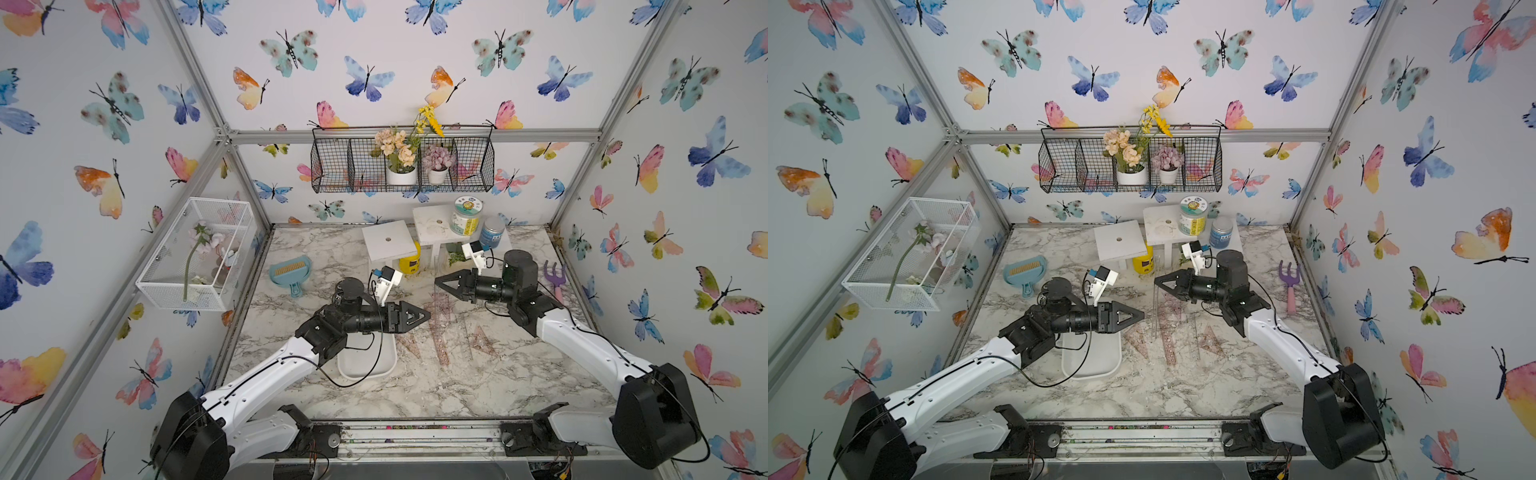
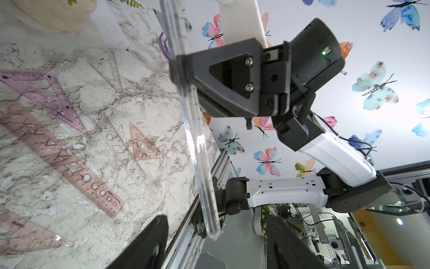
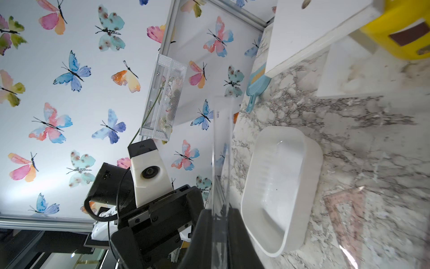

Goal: Put the scattered rulers into the storage box
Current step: Place the ruler in the storage box.

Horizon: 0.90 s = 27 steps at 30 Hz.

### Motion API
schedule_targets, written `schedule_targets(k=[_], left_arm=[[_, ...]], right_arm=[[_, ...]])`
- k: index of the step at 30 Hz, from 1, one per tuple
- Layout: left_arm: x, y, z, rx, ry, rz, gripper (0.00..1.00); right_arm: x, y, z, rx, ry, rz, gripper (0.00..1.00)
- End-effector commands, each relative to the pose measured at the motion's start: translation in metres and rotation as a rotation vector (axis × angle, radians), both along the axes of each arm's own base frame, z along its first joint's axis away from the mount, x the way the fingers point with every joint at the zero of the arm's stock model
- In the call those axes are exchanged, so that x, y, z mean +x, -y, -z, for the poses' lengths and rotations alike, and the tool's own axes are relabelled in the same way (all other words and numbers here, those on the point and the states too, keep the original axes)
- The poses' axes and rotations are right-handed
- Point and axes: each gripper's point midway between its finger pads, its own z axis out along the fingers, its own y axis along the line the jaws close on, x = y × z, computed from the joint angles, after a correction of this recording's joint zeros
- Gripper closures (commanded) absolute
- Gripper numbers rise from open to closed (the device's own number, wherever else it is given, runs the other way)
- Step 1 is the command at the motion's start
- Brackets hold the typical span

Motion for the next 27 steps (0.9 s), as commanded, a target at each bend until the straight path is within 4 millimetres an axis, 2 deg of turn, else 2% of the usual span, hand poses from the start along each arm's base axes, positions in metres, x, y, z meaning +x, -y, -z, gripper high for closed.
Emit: schedule_targets(k=[1,9,20,27], left_arm=[[-0.01,-0.005,-0.016,-0.032,0.051,0.029,0.32],[-0.001,-0.027,-0.008,-0.02,0.035,-0.043,0.35],[-0.013,-0.028,-0.036,-0.142,0.082,0.005,0.42],[-0.016,-0.031,-0.038,-0.146,0.08,-0.006,0.49]], right_arm=[[0.0,-0.013,-0.036,0.098,0.086,-0.042,0.99],[-0.01,-0.03,-0.051,0.154,0.116,-0.098,0.99],[-0.024,-0.055,-0.054,0.178,0.119,-0.152,0.99],[-0.029,-0.065,-0.058,0.19,0.131,-0.177,0.99]])
